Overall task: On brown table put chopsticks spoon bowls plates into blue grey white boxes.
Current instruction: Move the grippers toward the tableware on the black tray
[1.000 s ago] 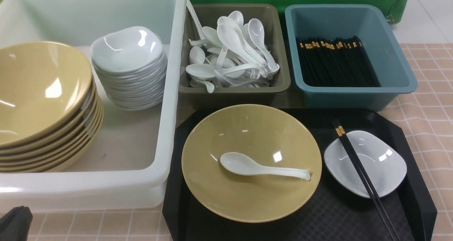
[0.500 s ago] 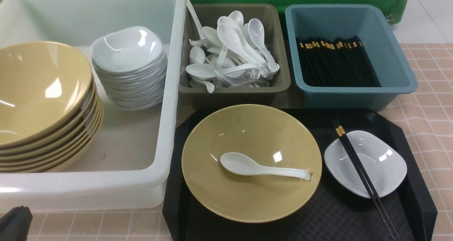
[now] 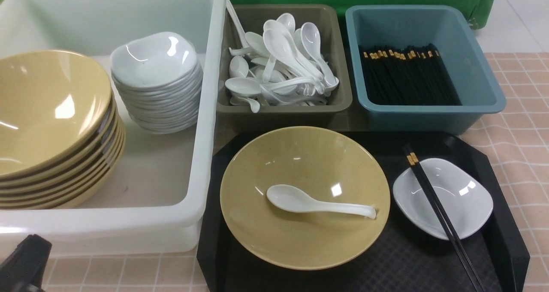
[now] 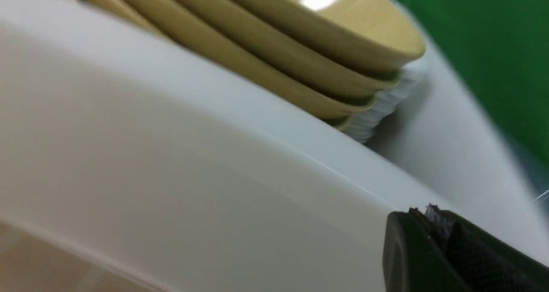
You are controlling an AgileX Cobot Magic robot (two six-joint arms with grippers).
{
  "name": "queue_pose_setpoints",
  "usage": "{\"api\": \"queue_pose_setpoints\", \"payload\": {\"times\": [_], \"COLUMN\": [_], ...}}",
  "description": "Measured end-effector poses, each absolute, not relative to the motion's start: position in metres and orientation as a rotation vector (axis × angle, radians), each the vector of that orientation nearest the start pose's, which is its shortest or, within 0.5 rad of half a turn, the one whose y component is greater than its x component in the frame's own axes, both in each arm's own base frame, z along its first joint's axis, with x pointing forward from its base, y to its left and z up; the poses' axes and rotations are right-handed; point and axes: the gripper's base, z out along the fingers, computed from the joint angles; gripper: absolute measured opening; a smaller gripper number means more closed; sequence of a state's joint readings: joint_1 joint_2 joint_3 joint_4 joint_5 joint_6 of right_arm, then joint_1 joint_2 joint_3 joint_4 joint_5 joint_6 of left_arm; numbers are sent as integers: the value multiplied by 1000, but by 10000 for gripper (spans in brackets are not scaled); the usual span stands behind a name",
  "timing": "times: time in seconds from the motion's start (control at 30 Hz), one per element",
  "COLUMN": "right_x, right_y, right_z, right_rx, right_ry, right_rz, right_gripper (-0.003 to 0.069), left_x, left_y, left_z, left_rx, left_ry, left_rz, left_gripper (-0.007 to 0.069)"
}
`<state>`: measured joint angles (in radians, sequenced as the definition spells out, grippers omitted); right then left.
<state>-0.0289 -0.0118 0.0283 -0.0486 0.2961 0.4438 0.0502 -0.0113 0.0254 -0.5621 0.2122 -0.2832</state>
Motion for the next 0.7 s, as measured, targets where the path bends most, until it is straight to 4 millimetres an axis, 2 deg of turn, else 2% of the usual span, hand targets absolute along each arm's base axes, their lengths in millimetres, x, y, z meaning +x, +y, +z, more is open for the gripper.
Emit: {"api": "queue_pose_setpoints", "payload": {"times": [0.07, 0.1, 0.13, 0.17, 0.3, 0.4, 0.5, 0.57, 0.6, 0.63, 0.7], "right_x": [55, 55, 55, 55, 55, 55, 54, 54, 53, 51, 49], "right_y": [0, 0, 1, 2, 2, 2, 3, 3, 3, 5, 6], "right_z": [179, 180, 180, 180, 180, 178, 177, 181, 182, 197, 221], "right_rx": [670, 730, 890, 990, 1030, 959, 917, 827, 814, 694, 534], "right_ry": [1680, 1658, 1594, 1552, 1544, 1594, 1625, 1666, 1667, 1677, 1689], "right_rz": [525, 587, 739, 829, 857, 786, 749, 691, 684, 636, 561], "right_gripper": [237, 237, 237, 237, 237, 237, 237, 235, 235, 227, 201], "left_x": [56, 56, 56, 56, 56, 56, 54, 48, 48, 41, 39], "left_y": [-10, -11, -11, -12, -11, -12, -17, -21, -21, -23, -24], "left_z": [192, 193, 195, 196, 197, 196, 203, 227, 230, 256, 282], "left_rx": [-917, -958, -1078, -1135, -1160, -1083, -866, -624, -599, -426, -252], "left_ry": [1472, 1449, 1372, 1330, 1305, 1360, 1489, 1525, 1526, 1511, 1529], "left_rz": [-979, -1028, -1172, -1237, -1269, -1199, -1059, -922, -907, -794, -645], "left_gripper": [1, 1, 1, 1, 1, 1, 1, 1, 1, 1, 1]}}
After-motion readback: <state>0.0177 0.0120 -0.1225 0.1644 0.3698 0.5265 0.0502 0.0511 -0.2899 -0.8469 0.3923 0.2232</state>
